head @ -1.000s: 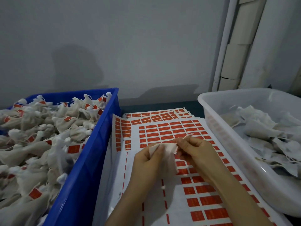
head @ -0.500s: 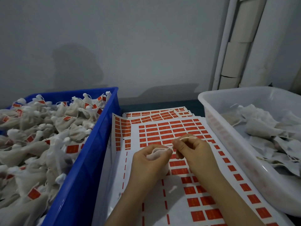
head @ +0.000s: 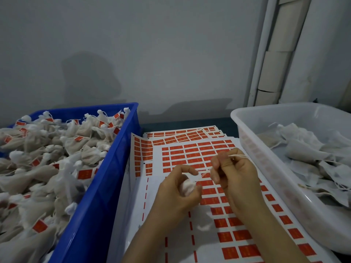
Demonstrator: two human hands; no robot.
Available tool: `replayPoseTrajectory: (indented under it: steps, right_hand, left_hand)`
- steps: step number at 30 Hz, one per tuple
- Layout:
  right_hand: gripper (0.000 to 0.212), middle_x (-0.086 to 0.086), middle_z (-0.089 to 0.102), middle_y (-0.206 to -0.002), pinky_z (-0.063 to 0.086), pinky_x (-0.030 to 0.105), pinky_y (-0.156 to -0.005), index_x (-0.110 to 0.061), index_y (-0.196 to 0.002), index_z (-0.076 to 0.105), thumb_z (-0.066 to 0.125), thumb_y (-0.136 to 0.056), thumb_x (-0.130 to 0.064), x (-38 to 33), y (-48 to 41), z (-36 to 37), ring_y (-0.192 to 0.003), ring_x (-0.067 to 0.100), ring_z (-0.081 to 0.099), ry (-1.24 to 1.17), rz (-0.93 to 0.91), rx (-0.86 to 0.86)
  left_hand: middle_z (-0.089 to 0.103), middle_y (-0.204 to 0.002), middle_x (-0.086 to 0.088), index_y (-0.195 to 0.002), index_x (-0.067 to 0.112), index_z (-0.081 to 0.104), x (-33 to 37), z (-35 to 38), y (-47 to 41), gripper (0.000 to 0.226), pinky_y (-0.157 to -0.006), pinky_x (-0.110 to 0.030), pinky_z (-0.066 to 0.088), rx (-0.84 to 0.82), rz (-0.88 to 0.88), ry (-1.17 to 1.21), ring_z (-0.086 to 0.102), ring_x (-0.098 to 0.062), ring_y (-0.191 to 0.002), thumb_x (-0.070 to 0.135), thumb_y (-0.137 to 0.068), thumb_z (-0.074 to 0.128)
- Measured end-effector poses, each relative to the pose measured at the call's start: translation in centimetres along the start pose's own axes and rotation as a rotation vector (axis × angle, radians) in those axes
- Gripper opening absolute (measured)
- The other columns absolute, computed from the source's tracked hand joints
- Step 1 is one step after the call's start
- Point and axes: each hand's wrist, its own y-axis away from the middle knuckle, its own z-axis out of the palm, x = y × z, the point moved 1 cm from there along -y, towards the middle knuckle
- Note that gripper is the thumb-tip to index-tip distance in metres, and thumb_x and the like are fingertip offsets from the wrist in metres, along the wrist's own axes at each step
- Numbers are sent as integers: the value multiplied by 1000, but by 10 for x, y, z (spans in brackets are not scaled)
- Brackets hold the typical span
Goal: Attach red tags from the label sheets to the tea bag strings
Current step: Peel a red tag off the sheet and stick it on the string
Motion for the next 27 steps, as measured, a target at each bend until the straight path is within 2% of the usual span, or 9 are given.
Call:
replayPoseTrajectory:
  steps: [6, 11, 13, 15, 17, 19, 22, 24, 27]
  right_hand:
    - [33, -2, 62, -59, 50, 13, -52, -16, -77, 57, 47, -76, -48, 1, -1, -1, -46, 11, 56, 109, -76, -8]
    - [31, -1, 63, -62, 53, 24, -57, -20, -76, 57, 47, -76, -49, 4, -4, -5, -47, 13, 56, 70, -36, 12]
    - [33, -6, 64, -64, 50, 16, -55, -23, -79, 56, 45, -74, -53, 7, -4, -6, -53, 11, 60, 208, -23, -23]
    - [22, -14, 63, -67, 43, 5, -48, -33, -84, 53, 48, -79, -54, 13, -2, -3, -62, -2, 62, 379, -14, -123]
    - [5, -21, 59, -71, 40, 2, -48, -43, -85, 50, 56, -85, -45, 19, 2, 4, -68, -3, 60, 574, -10, -269]
    - [7, -23, 55, -79, 38, 2, -58, -43, -87, 54, 58, -87, -37, 24, 5, 8, -72, -1, 57, 725, -56, -383]
    - [4, -22, 50, -84, 35, 3, -65, -37, -84, 57, 59, -86, -35, 22, 6, 10, -77, -2, 52, 760, -130, -322]
    - [9, -25, 47, -83, 36, 2, -65, -38, -79, 54, 60, -85, -36, 19, 6, 10, -78, -2, 51, 711, -195, -249]
    - [9, -28, 47, -82, 39, -1, -69, -36, -80, 58, 59, -87, -30, 18, 9, 12, -86, -7, 50, 666, -300, -263]
  left_hand:
    - [62, -80, 37, -76, 39, 60, 2, -7, -2, 9, -59, 0, 44, 55, 15, -71, 58, 13, -85, 45, -74, 67]
    - [52, -100, 32, -101, 52, 46, 0, -8, 0, 33, -67, -5, 50, -28, -52, -142, 62, 3, -89, 60, -69, 48]
    - [44, -105, 33, -101, 64, 29, -2, -9, 0, 35, -65, -5, 50, -48, -132, -166, 59, 2, -89, 55, -74, 49]
    - [44, -104, 30, -94, 59, 33, -3, -12, -4, 31, -60, -4, 46, -7, -139, -265, 58, 0, -88, 40, -86, 55]
    - [51, -107, 23, -85, 44, 44, -6, -15, -5, 26, -75, -11, 49, 49, -13, -431, 60, -10, -100, 24, -88, 61]
    - [62, -110, 9, -80, 34, 54, -9, -17, -4, 11, -90, -27, 50, 152, 277, -522, 58, -18, -109, 25, -84, 60]
    - [67, -98, -3, -73, 22, 73, -14, -20, -4, 24, -81, -29, 48, 357, 440, -689, 57, -21, -96, 34, -82, 54]
    - [67, -90, 3, -84, 23, 77, -16, -21, -2, 21, -75, -28, 48, 432, 326, -716, 52, -13, -85, 34, -78, 60]
    - [63, -96, 21, -100, 31, 72, -12, -19, 2, 20, -74, -17, 47, 264, -23, -460, 58, -2, -76, 37, -85, 61]
